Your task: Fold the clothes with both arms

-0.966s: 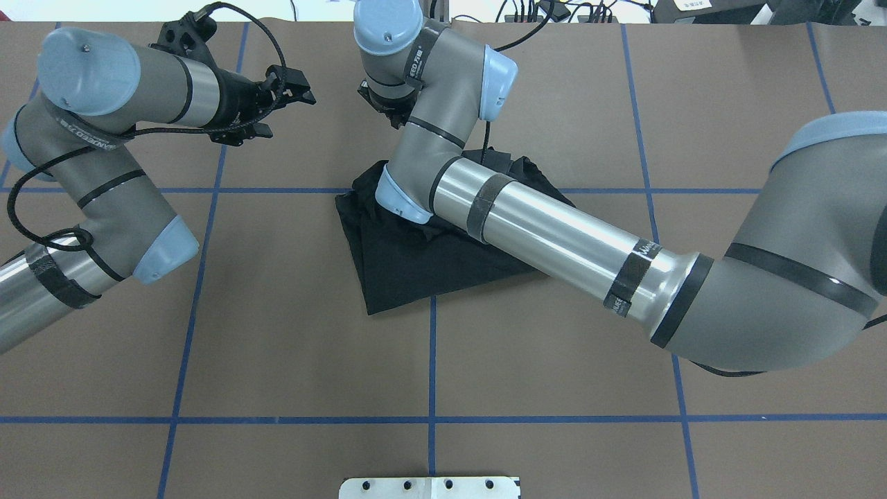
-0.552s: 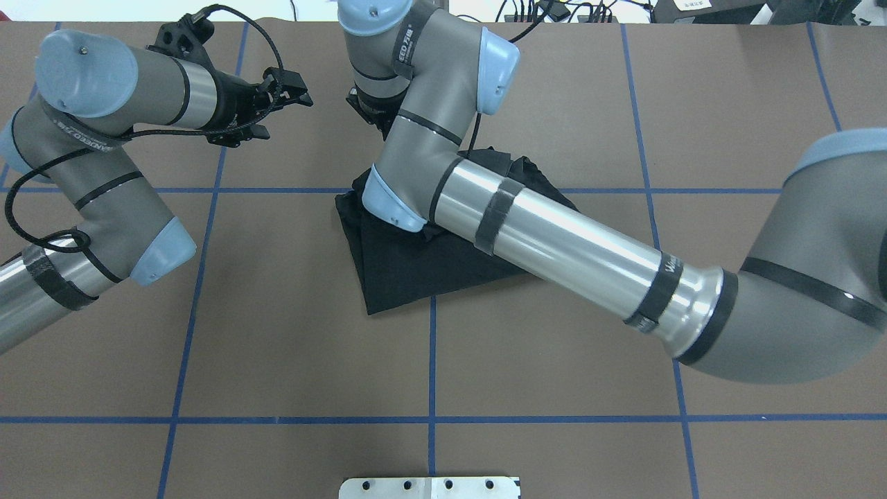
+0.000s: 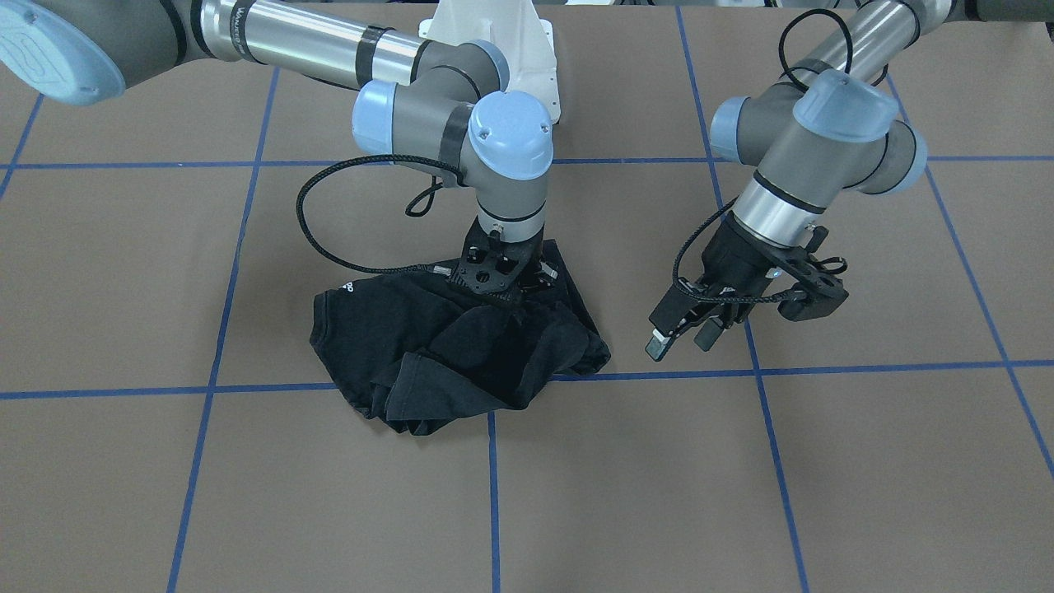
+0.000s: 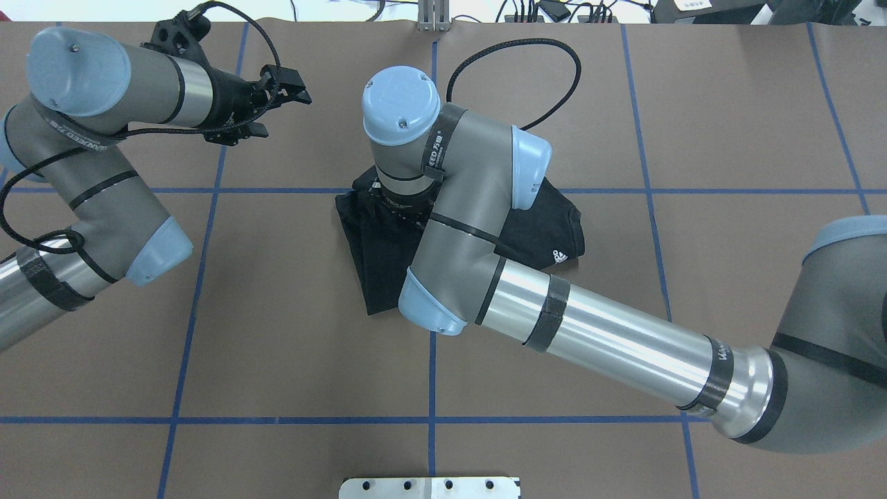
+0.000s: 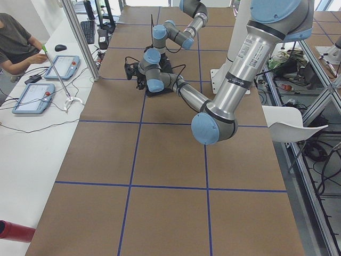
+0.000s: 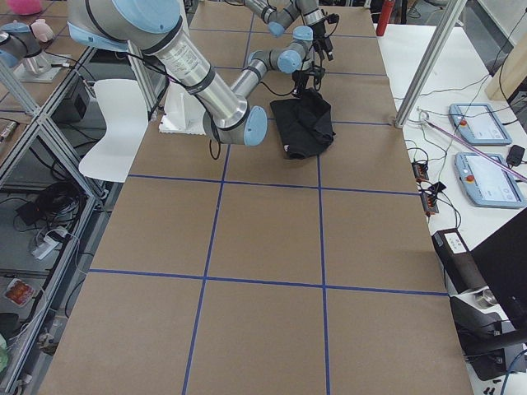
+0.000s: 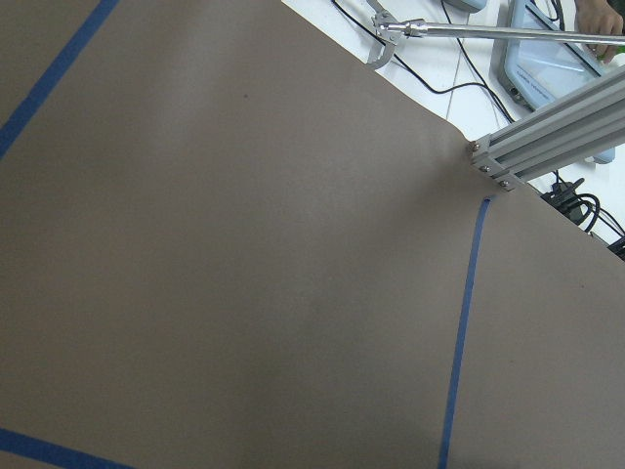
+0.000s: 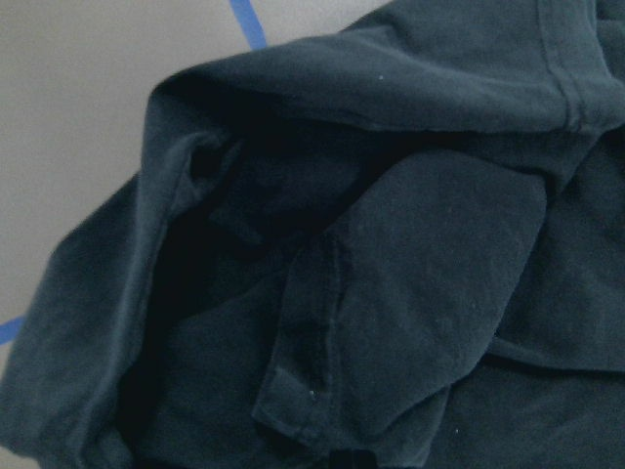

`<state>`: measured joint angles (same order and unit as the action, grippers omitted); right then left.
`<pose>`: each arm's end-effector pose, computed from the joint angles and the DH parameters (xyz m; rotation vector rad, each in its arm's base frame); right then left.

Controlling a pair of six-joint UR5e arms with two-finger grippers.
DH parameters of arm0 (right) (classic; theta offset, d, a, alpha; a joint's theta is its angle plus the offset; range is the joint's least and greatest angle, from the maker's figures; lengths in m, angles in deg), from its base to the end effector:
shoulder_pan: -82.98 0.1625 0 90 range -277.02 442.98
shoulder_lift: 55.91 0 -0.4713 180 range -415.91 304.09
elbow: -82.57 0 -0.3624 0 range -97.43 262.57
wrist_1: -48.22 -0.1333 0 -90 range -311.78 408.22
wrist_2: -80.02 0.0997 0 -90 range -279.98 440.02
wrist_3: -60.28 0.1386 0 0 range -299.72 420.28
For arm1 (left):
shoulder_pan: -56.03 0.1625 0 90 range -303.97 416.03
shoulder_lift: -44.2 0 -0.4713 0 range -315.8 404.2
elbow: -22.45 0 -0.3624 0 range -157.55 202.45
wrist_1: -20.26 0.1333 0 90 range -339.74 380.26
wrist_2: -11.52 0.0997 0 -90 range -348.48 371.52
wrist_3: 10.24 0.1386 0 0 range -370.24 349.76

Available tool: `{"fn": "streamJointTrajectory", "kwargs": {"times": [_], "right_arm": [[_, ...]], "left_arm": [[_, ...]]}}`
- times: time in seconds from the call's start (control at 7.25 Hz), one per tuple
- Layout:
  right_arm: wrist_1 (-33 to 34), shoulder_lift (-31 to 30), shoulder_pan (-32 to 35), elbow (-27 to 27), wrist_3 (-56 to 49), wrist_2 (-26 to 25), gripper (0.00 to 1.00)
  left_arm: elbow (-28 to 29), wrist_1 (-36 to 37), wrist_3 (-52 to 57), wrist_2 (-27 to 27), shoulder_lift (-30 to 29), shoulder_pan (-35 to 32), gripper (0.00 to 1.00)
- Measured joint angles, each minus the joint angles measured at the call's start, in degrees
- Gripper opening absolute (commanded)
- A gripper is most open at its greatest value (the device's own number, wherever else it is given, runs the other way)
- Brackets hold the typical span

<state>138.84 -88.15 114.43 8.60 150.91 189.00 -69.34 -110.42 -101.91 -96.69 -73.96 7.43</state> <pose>-0.6624 -0.5085 0.2059 -0.1174 -0.7748 0.4124 0.3913 -0.5799 0.3467 0.2362 1.2480 -0.5630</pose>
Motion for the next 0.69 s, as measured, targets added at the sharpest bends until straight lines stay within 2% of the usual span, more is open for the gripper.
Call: {"fn": "streamJointTrajectory", "kwargs": {"times": [0.28, 0.41, 0.69], "right_arm": [[-1.2, 2.1, -0.2, 4.6, -0.4, -2.0, 0.0], [-4.6, 4.8, 0.4, 9.7, -0.2, -2.6, 0.0], [-15.7, 11.0, 1.5, 21.9, 1.3, -3.4, 0.0]], "left_arm": [[-2.2, 0.3, 0.0, -0.3, 1.4, -0.2, 1.0], [-3.7, 0.3, 0.0, -1.2, 2.7, -0.7, 1.0], [-7.2, 0.4, 0.0, -3.5, 5.9, -1.9, 0.99]]}}
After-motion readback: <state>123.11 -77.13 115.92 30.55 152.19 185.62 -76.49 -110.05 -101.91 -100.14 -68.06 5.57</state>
